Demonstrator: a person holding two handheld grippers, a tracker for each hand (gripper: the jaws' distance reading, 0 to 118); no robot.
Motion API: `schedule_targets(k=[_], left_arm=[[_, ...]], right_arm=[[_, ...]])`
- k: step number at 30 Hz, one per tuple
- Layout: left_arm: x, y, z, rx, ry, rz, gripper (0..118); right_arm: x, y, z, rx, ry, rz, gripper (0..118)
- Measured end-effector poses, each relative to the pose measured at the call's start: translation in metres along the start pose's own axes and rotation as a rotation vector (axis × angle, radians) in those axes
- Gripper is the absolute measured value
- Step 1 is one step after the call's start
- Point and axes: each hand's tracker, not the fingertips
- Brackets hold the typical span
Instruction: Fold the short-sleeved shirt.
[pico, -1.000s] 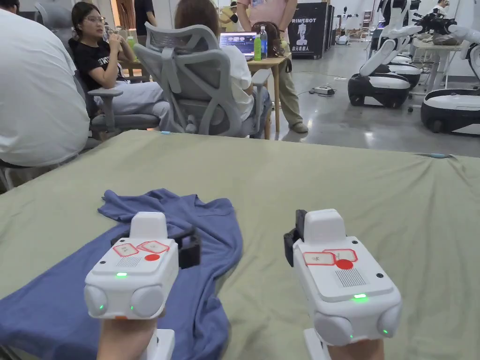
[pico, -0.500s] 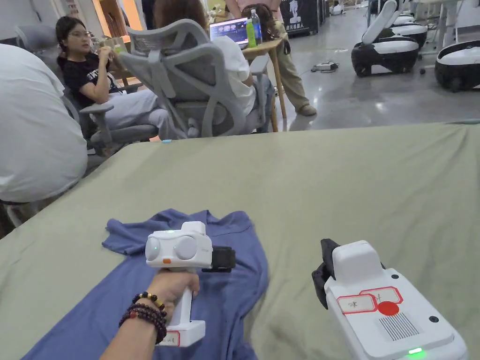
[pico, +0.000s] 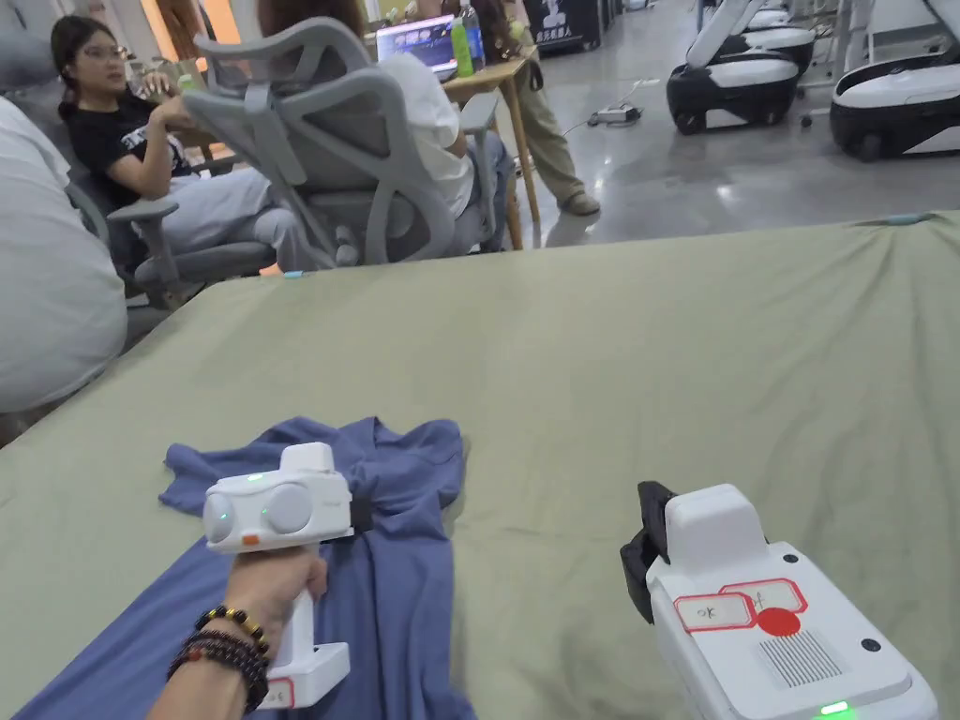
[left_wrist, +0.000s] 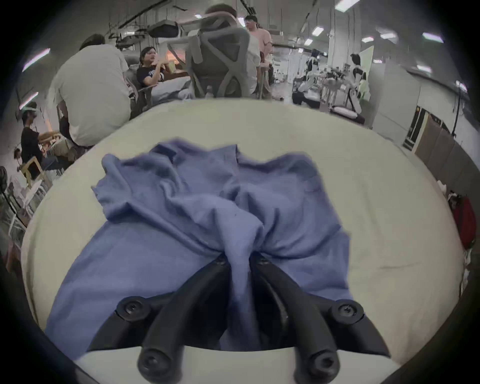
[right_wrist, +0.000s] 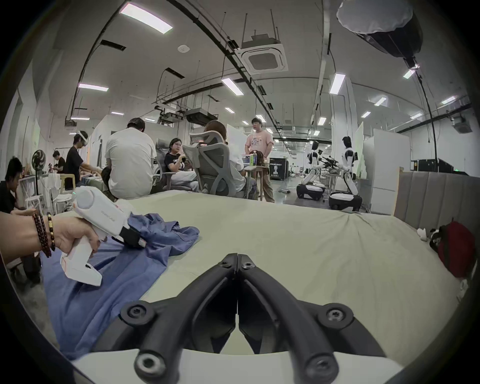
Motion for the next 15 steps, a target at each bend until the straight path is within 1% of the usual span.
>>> schedule_targets(k=[1, 2, 3, 5, 6, 9, 10, 13, 15], left_arm=[[0.006, 0.007, 0.014, 0.057, -0.003, -0.045, 9], [0.009, 0.017, 0.026, 0.089, -0.009, -0.06, 9], [0.017, 0.025, 0.038, 0.091, -0.045, -0.082, 9], [0.044, 0.039, 0.069, 0.156, -0.133, -0.14, 9], [0.064, 0.043, 0.089, 0.201, -0.171, -0.17, 9], [0.132, 0.059, 0.135, 0.308, -0.361, -0.219, 9], [0.159, 0.061, 0.147, 0.331, -0.427, -0.263, 9], [0.244, 0.06, 0.17, 0.323, -0.589, -0.346, 9], [0.295, 0.051, 0.172, 0.302, -0.695, -0.383, 9]], right_arm=[[0.005, 0.0, 0.005, 0.001, -0.007, 0.0, 1], [0.011, 0.001, 0.01, 0.003, -0.014, 0.001, 1], [0.016, 0.002, 0.016, 0.004, -0.022, 0.001, 1], [0.03, 0.002, 0.027, 0.008, -0.052, -0.003, 1], [0.036, 0.003, 0.034, 0.012, -0.064, -0.006, 1], [0.059, 0.008, 0.059, 0.028, -0.124, -0.018, 1], [0.067, 0.01, 0.07, 0.037, -0.148, -0.023, 1], [0.092, 0.015, 0.103, 0.06, -0.219, -0.033, 1], [0.109, 0.016, 0.123, 0.066, -0.267, -0.032, 1]])
